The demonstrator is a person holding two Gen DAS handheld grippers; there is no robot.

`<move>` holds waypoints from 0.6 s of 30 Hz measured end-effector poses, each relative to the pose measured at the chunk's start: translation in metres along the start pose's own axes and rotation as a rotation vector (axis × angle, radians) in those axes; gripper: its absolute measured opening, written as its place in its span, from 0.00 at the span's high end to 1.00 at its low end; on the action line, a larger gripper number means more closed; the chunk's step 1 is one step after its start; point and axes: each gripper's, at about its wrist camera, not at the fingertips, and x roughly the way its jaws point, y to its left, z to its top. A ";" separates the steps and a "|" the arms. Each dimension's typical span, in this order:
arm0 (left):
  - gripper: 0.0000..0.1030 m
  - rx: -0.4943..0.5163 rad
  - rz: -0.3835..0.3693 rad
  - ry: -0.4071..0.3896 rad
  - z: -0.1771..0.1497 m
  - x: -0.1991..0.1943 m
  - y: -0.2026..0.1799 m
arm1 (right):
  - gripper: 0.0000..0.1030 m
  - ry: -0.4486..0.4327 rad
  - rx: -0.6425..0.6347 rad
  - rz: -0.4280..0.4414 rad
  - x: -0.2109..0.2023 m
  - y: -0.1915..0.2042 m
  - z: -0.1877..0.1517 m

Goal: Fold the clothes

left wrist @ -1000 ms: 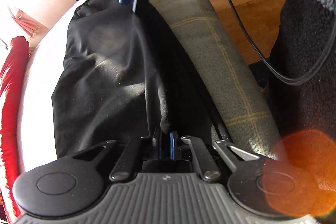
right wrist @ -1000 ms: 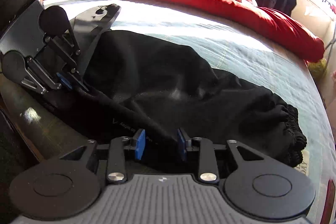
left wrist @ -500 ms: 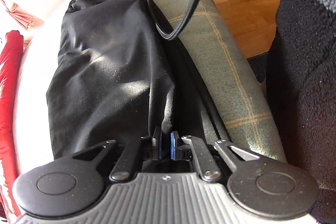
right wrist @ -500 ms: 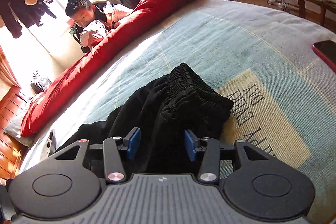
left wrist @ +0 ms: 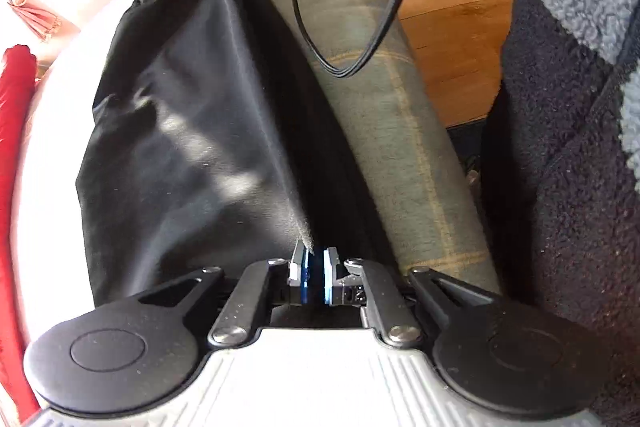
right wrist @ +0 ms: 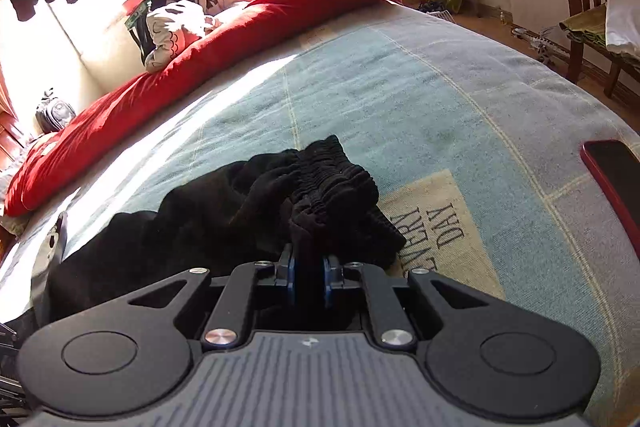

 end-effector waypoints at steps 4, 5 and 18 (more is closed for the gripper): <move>0.94 0.007 -0.011 0.012 0.000 0.003 0.001 | 0.76 -0.004 0.076 0.024 0.001 -0.017 -0.008; 0.89 -0.021 -0.017 0.010 -0.001 -0.002 0.006 | 0.70 -0.019 0.064 0.003 -0.006 -0.014 -0.006; 0.79 -0.325 0.161 -0.144 -0.017 -0.054 0.073 | 0.46 -0.080 -0.385 0.005 -0.014 0.093 0.018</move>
